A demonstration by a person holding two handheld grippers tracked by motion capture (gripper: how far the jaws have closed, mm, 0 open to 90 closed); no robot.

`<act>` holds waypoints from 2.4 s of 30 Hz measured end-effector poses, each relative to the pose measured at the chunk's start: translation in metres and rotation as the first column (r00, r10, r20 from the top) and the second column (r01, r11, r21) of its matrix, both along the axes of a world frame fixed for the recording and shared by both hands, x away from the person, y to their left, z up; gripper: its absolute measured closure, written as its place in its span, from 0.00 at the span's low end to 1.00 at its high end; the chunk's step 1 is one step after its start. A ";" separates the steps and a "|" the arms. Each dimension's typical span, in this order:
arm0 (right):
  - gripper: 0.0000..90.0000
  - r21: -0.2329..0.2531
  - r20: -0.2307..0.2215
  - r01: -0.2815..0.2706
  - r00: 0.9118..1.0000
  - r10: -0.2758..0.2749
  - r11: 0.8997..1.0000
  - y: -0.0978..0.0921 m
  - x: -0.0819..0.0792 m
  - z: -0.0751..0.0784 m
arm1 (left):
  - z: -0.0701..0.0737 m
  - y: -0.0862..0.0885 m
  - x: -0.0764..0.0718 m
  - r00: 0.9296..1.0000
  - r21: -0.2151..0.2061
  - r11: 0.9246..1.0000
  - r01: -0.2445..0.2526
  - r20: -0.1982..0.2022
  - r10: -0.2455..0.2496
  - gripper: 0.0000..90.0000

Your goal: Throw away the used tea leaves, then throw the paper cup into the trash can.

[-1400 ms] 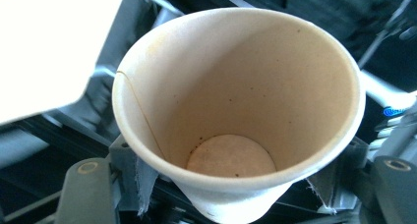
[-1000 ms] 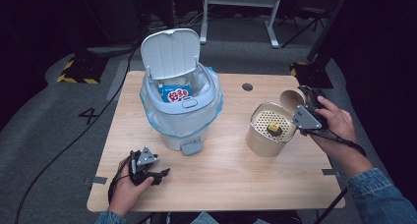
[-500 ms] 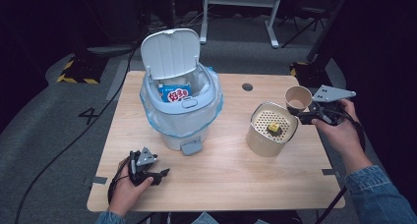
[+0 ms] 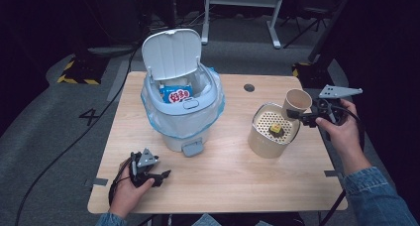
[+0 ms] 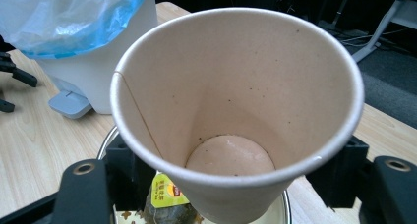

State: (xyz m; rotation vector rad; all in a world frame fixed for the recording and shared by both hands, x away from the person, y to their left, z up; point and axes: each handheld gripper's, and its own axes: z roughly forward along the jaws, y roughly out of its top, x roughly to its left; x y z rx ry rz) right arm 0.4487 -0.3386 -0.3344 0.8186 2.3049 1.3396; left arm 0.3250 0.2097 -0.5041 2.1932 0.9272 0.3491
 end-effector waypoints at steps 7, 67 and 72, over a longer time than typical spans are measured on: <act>0.34 -0.018 0.009 0.011 1.000 -0.011 1.000 0.006 -0.001 -0.002 | 0.000 0.000 0.000 1.000 0.001 1.000 0.000 0.001 0.000 0.32; 0.33 0.035 0.043 -0.201 0.979 0.200 0.979 0.132 0.042 0.084 | 0.000 0.001 0.000 1.000 0.003 1.000 0.007 0.000 -0.007 0.32; 0.32 0.057 0.056 -0.205 0.978 0.202 0.977 0.155 0.046 0.091 | 0.000 0.000 0.000 1.000 0.004 1.000 0.008 0.001 -0.008 0.32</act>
